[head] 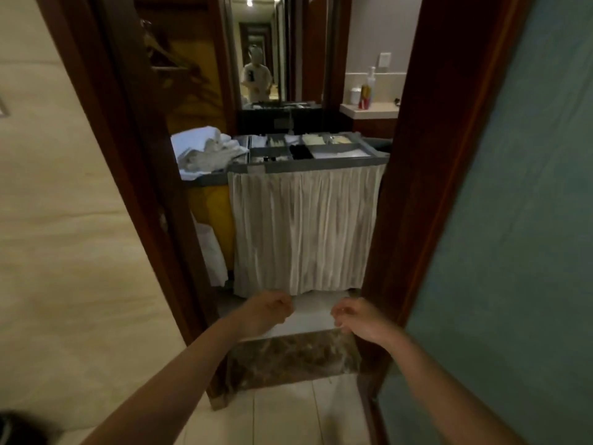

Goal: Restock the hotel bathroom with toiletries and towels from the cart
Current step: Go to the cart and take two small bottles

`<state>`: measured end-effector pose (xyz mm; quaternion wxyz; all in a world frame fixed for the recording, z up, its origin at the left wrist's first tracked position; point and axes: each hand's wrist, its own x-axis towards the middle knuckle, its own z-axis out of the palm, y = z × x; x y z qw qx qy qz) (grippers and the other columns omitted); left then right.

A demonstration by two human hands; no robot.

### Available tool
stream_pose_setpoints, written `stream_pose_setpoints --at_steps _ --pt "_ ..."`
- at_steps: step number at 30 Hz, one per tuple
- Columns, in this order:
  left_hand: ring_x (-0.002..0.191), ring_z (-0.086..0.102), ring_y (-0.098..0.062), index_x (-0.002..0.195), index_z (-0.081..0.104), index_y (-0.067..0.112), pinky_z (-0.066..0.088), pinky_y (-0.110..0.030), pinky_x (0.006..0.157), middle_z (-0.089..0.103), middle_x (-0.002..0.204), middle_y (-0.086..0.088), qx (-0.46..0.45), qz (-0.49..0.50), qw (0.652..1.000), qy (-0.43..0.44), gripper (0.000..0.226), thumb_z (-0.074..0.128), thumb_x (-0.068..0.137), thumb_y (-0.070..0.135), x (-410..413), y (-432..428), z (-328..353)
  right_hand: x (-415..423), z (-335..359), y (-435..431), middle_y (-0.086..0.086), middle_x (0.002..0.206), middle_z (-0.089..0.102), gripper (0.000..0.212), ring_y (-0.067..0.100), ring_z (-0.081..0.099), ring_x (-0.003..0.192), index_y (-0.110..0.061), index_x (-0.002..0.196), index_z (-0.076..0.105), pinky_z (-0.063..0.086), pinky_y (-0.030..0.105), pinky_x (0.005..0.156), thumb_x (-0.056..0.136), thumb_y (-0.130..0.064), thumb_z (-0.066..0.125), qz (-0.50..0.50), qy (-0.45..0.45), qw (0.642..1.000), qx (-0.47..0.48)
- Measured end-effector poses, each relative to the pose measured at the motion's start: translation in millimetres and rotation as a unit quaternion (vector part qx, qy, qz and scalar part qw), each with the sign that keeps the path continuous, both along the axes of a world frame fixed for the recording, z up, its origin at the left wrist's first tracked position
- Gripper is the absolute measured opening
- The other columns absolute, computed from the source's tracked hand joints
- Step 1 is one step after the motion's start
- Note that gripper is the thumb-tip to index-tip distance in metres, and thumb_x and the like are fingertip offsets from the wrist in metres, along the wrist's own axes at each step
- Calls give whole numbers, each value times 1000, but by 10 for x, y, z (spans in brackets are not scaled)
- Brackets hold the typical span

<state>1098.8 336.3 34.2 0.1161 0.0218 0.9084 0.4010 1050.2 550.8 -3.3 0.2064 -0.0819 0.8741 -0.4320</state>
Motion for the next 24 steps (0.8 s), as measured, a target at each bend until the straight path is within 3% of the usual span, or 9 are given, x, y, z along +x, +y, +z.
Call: stream_pose_setpoints --at_steps 3,5,10,13,16,18,24 --pt "84 56 -16 82 59 19 47 -31 85 57 81 3 87 -6 996 -10 12 52 91 15 -454 -61 27 -565 105 -119 3 85 62 17 15 58 75 -10 86 62 45 27 67 93 -16 48 11 -11 1000 3" --pt "86 58 -18 81 61 22 48 -37 88 59 81 4 89 7 996 -16 12 55 90 18 -727 -170 5 -860 150 -173 5 92 62 21 13 60 79 -5 97 63 43 24 66 91 -17 46 42 -15 999 22" --pt "92 62 -22 85 64 23 48 -40 92 64 88 -1 79 39 996 -19 10 56 90 21 -1438 -454 -114 -1571 109 -282 4 92 62 19 9 59 77 -7 101 63 42 16 62 93 -15 47 64 -24 998 4" --pt "94 62 -20 92 62 18 49 -33 90 64 95 -5 89 42 995 -18 6 57 91 21 -1926 -620 -156 -2038 69 -398 -1 88 62 15 9 59 77 -13 95 62 41 16 61 94 -18 48 61 -35 998 2" --pt "97 61 -25 93 60 16 48 -40 94 62 96 -7 101 46 993 -26 11 52 93 9 -2470 -803 -234 -2533 41 -541 0 85 60 17 8 56 74 -17 86 60 43 8 55 95 -15 47 60 -29 998 0" --pt "97 60 -28 99 60 8 47 -39 94 60 98 -10 96 51 993 -38 12 50 95 12 -2873 -904 -261 -2883 63 -646 -2 81 59 20 7 55 71 -18 80 59 41 4 53 95 -12 47 55 -18 998 1" --pt "94 58 -21 112 59 3 45 -29 85 62 103 -16 21 -20 1000 -11 25 45 97 18 -4166 -1094 -76 -3963 201 -840 -3 89 63 11 9 60 79 -24 93 59 47 27 76 96 -22 49 31 -16 999 26"
